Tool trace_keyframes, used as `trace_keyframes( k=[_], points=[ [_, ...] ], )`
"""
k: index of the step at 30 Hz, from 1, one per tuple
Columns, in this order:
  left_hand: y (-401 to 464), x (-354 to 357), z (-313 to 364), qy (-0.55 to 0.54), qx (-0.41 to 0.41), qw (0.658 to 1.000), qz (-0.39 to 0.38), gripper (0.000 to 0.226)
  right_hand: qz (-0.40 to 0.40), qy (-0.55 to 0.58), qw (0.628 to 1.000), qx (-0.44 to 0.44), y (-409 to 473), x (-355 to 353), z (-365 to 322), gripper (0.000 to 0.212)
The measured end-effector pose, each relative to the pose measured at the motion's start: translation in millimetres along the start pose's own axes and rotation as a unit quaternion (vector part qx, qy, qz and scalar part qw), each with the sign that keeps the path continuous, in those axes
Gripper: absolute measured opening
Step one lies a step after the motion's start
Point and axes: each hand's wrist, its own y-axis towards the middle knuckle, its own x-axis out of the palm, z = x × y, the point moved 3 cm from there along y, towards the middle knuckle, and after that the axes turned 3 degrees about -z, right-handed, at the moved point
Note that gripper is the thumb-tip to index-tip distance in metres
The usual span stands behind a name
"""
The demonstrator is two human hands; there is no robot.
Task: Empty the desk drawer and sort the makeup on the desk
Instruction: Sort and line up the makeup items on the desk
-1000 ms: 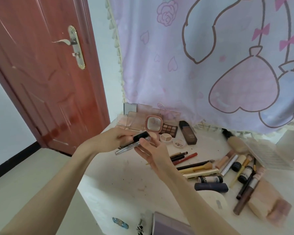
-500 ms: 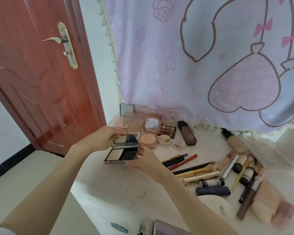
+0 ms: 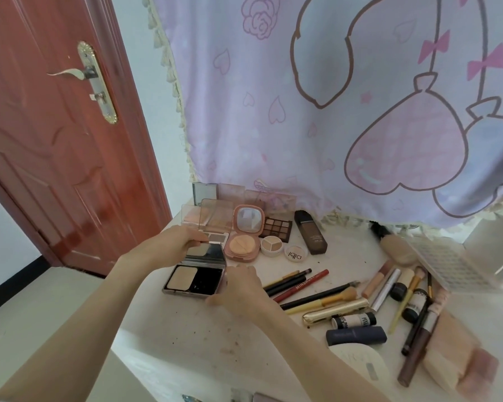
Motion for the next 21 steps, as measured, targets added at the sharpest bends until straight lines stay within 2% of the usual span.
trace_keyframes(
  k=[4,8,12,18,21],
  points=[
    [8,2,1,0.018,0.005,1.000,-0.005,0.032,0.029,-0.087,0.996,-0.004,2,-2,3,0.059],
    [13,6,1,0.010,-0.005,1.000,0.009,0.032,0.028,-0.047,0.998,-0.025,2,3,8,0.062],
    [14,5,8,-0.041,0.028,0.998,0.050,0.030,0.057,-0.037,0.997,-0.039,2,8,11,0.063],
    [11,10,1,-0.058,0.005,0.984,0.171,0.014,0.093,-0.056,0.993,-0.043,4,16,13,0.060],
    [5,18,1,-0.020,0.012,0.969,0.246,0.012,0.087,-0.068,0.993,-0.042,1,17,13,0.061]
  ],
)
